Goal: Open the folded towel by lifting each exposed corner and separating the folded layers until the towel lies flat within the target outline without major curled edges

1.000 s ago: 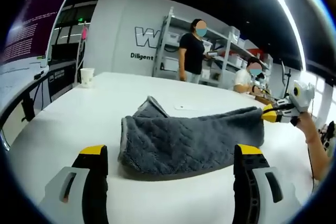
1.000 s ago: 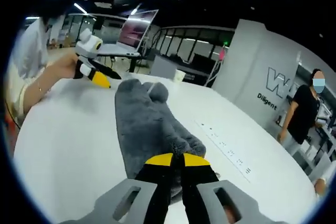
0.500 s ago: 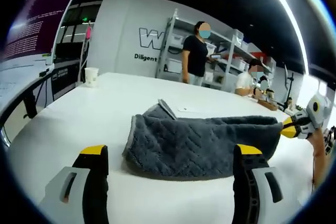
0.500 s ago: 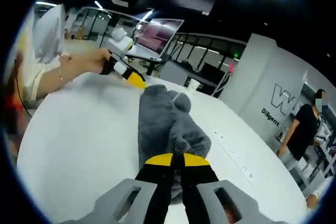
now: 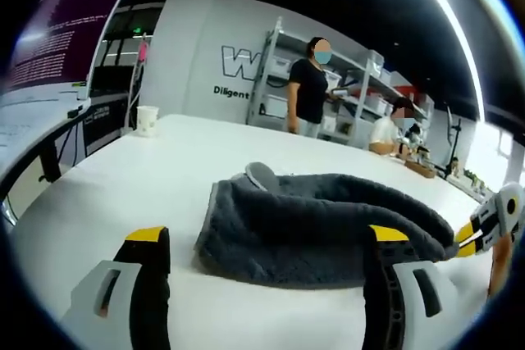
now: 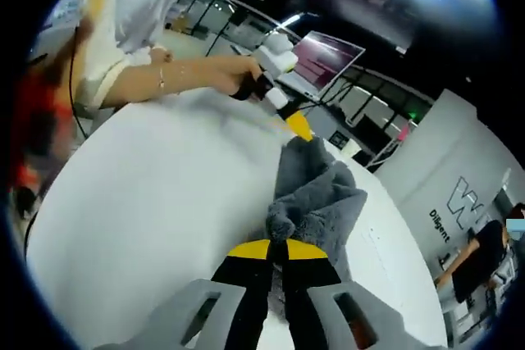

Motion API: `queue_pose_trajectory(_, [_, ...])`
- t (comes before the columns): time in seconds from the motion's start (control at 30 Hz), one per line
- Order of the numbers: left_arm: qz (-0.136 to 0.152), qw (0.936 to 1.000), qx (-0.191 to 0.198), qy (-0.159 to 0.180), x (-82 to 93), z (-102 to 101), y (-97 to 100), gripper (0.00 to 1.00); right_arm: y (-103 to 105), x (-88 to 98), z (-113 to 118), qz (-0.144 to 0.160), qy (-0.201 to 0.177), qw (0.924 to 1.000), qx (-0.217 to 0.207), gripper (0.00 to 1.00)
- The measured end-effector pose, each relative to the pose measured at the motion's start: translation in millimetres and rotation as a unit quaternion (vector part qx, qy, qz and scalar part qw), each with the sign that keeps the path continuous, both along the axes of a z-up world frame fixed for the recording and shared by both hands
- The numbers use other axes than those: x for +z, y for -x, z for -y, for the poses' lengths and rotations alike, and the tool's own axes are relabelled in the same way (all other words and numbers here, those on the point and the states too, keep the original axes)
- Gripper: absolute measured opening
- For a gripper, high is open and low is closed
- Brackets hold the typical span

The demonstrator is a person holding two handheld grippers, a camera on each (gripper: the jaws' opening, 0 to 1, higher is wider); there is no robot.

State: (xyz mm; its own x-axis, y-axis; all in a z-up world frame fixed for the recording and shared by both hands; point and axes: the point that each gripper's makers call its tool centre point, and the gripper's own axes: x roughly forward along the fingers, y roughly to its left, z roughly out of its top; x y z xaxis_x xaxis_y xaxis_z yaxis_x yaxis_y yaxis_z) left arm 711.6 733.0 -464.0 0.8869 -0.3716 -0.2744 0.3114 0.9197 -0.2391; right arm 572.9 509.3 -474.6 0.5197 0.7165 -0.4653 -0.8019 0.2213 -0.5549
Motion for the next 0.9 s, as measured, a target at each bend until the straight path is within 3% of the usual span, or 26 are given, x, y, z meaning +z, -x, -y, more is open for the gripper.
queue_pose_trajectory(0.2, [0.007,1.0,0.005,0.003,5.4,-2,2.6,0.96,15,-13.0,1,-0.025,0.008,0.9995,0.017,0.0])
queue_pose_trajectory(0.33, [0.036,0.999,-0.001,0.028,24.9,-4,8.1,0.96,19,-20.3,2,-0.041,0.008,0.999,0.017,0.0])
queue_pose_trajectory(0.43, [0.055,0.9981,0.0,0.026,35.9,-6,12.4,0.96,23,-25.6,1,-0.045,0.019,0.9986,0.021,0.0])
queue_pose_trajectory(0.9, [0.042,0.9988,0.003,0.024,28.7,-9,11.2,0.96,42,-44.5,7,-0.066,0.07,0.9948,0.032,0.0])
